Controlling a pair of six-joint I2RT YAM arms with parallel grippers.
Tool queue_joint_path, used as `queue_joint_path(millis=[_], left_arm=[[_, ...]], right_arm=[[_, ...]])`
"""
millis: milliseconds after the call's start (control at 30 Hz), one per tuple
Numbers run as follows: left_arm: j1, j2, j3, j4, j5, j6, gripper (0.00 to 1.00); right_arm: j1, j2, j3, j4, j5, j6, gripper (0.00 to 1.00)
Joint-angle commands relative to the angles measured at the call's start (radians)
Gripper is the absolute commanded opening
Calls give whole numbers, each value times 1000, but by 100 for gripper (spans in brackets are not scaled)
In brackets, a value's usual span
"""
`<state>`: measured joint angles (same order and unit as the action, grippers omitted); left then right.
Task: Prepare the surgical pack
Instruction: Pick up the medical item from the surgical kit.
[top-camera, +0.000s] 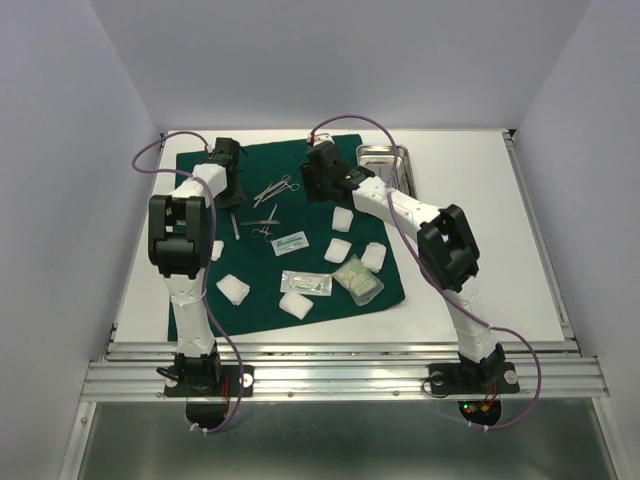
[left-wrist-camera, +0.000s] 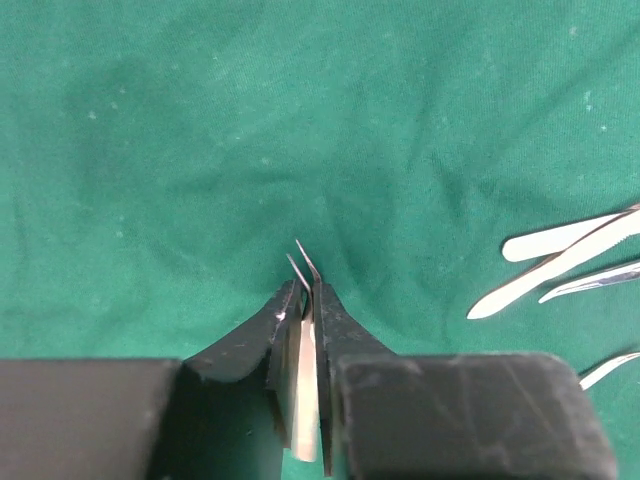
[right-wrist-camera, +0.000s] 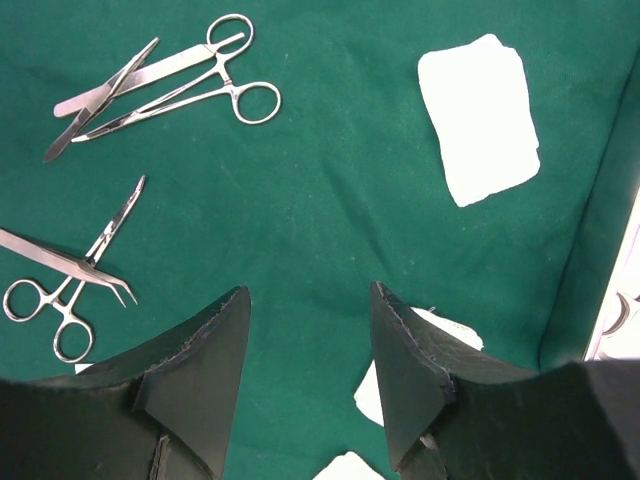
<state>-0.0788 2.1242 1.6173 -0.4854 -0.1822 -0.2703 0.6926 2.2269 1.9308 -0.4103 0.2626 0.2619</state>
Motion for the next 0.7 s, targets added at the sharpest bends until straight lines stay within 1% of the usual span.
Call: queue_joint_path(millis=[0, 33, 67, 133, 167, 200, 267, 367, 467, 600, 633, 667], left_arm=[[-3, -55, 50, -25, -42, -3, 17], [-1, -70, 56, -28, -52, -6, 14], [-1, -76, 62, -35, -66, -7, 14], [-1, -98, 76, -41, -82, -12, 7], [-1, -107, 79, -42, -85, -13, 6], [-3, -118, 79, -41, -86, -18, 2], [-6, -148, 82, -45, -79, -30, 0], [-21, -194, 84, -47, -48, -49, 0], [-64, -228, 84, -42, 12, -107, 0], [-133, -242, 61, -1, 75, -220, 0], [-147, -239, 61, 7, 82, -221, 0], [-174, -225, 64, 16, 99, -254, 0]], right_arm=[[-2, -75, -6, 44, 18, 8, 56], [-2, -76, -6, 44, 20, 8, 56], [-2, -78, -6, 44, 18, 8, 56], [-2, -81, -12, 45, 20, 8, 56], [-2, -81, -13, 44, 21, 8, 57], [-2, -85, -18, 45, 23, 11, 56], [-2, -90, -24, 45, 27, 13, 56], [-2, -95, -35, 50, 36, 13, 57], [-2, -95, -33, 51, 56, 16, 56], [-2, -102, -41, 50, 95, 14, 57], [-2, -107, -47, 50, 99, 16, 57], [-2, -118, -59, 50, 108, 13, 57]])
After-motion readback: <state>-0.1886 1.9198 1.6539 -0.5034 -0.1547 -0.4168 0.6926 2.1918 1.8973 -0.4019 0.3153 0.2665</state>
